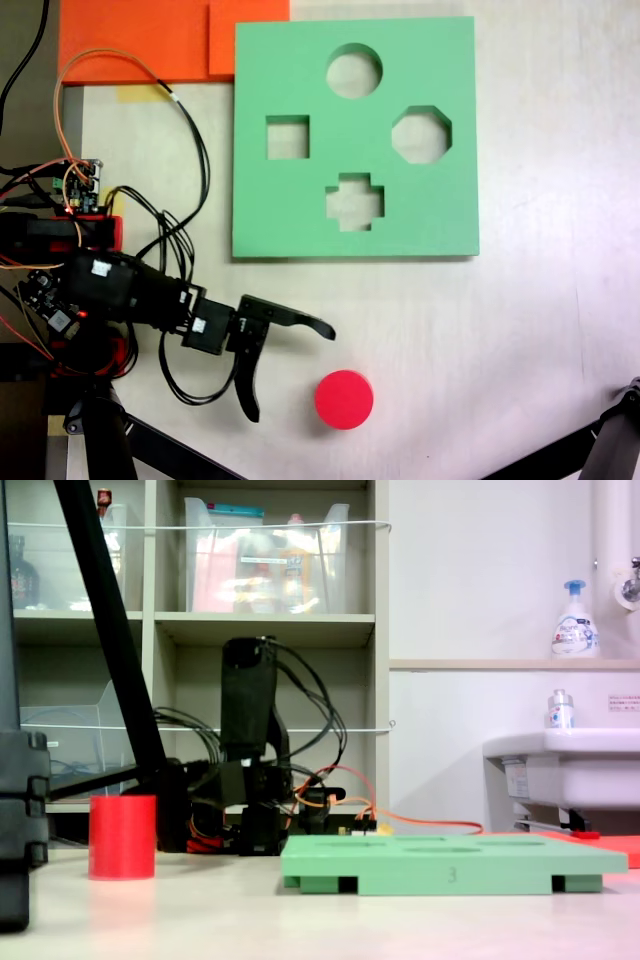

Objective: Put the cylinder block into the corresponding hole

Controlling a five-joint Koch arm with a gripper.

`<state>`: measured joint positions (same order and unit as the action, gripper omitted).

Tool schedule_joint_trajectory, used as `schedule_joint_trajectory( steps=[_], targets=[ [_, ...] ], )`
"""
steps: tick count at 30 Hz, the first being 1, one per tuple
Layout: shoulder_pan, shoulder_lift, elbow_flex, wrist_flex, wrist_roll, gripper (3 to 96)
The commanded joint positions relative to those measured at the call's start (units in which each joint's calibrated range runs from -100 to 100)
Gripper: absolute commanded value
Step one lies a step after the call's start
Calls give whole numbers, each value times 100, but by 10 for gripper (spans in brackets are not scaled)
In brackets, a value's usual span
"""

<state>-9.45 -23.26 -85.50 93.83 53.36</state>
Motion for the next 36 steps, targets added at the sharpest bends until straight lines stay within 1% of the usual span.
schedule_joint_trajectory(
  steps=[1,9,31,35,36],
  targets=[
    [-73,510,414,617,-49,958],
    [-93,1432,1032,617,-49,958],
    [-181,2647,2179,617,-39,956],
    [-239,2800,2378,617,-34,898],
    [-249,2800,2408,617,-34,895]
  ],
)
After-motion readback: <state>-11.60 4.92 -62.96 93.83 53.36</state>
